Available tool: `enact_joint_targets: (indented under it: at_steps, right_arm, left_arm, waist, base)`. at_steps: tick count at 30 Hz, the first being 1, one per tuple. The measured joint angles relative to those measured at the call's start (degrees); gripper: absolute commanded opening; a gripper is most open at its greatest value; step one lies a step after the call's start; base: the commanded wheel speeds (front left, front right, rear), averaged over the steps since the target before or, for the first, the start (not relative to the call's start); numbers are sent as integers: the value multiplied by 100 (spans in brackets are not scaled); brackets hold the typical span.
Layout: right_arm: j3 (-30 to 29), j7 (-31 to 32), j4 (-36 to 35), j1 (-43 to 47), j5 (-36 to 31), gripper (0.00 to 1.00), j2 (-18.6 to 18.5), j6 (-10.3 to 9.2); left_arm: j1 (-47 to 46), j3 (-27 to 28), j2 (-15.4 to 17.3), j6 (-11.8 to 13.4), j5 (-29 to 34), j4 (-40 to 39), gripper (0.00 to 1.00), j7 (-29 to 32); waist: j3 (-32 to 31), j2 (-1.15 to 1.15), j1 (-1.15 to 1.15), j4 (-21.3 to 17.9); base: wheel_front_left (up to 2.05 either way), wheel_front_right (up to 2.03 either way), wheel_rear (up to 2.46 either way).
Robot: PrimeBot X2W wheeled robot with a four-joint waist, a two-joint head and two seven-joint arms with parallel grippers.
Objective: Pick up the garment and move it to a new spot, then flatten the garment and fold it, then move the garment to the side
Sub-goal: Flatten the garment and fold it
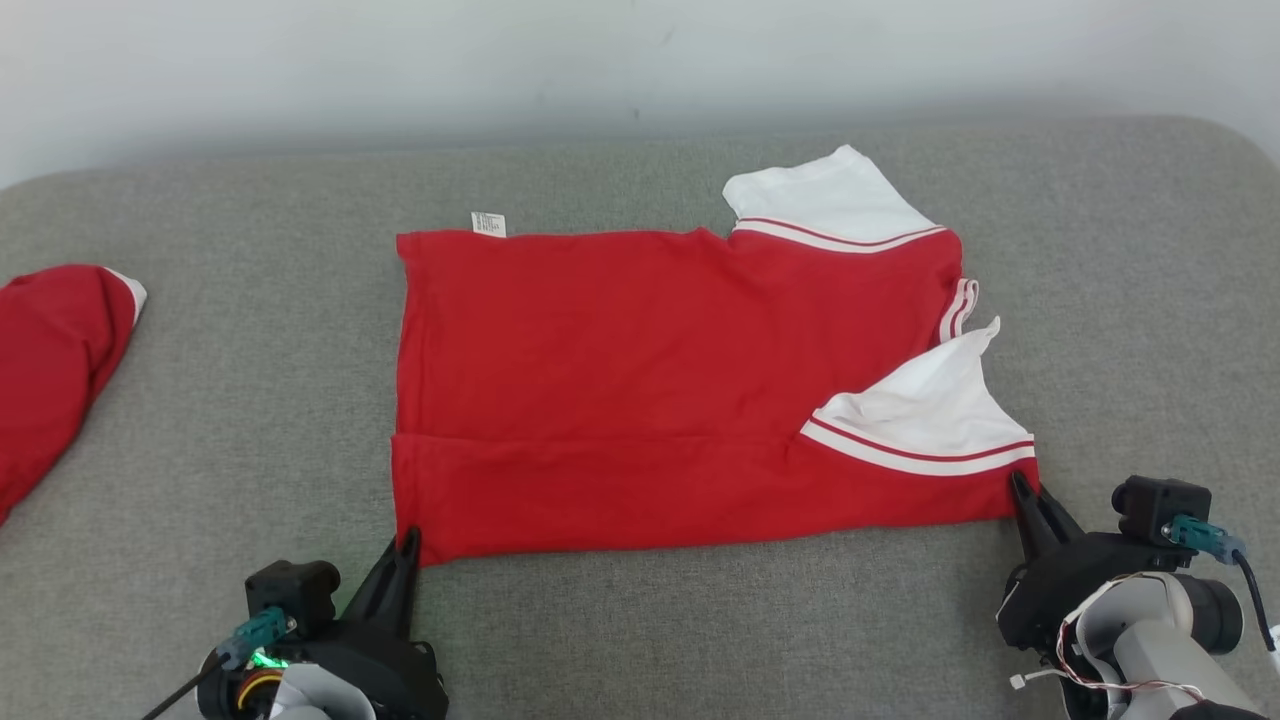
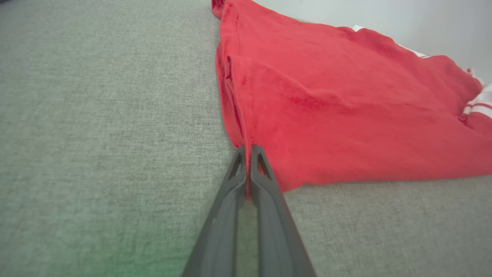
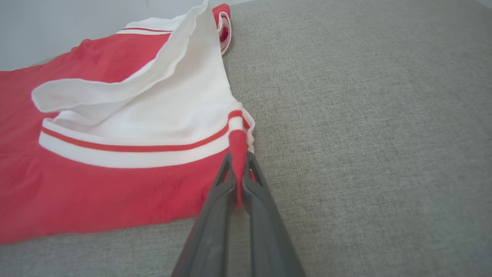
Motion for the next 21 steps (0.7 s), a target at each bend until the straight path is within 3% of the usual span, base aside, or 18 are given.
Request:
enact_joint_targets:
  at_steps: [5, 12, 21]
  right_arm:
    - [-7, -157, -65, 199, 156, 0, -2, 0]
    - [-45, -123, -690, 942, 298, 0, -164, 1]
    - [-683, 316, -1857, 2393, 427, 0, -267, 1]
  left_arm:
    - [203, 82, -86, -3, -32, -168, 0, -16]
    - [859, 245, -137, 3, -19, -627, 0, -16]
    - [1705, 266, -147, 57, 91, -1016, 0, -16]
  waist:
    - [-215, 0, 0, 60]
    - [-589, 0, -1, 113]
    - [-951, -1, -1, 177]
  base:
    - [0, 0, 0]
    - [0, 0, 0]
    - [0, 0, 0]
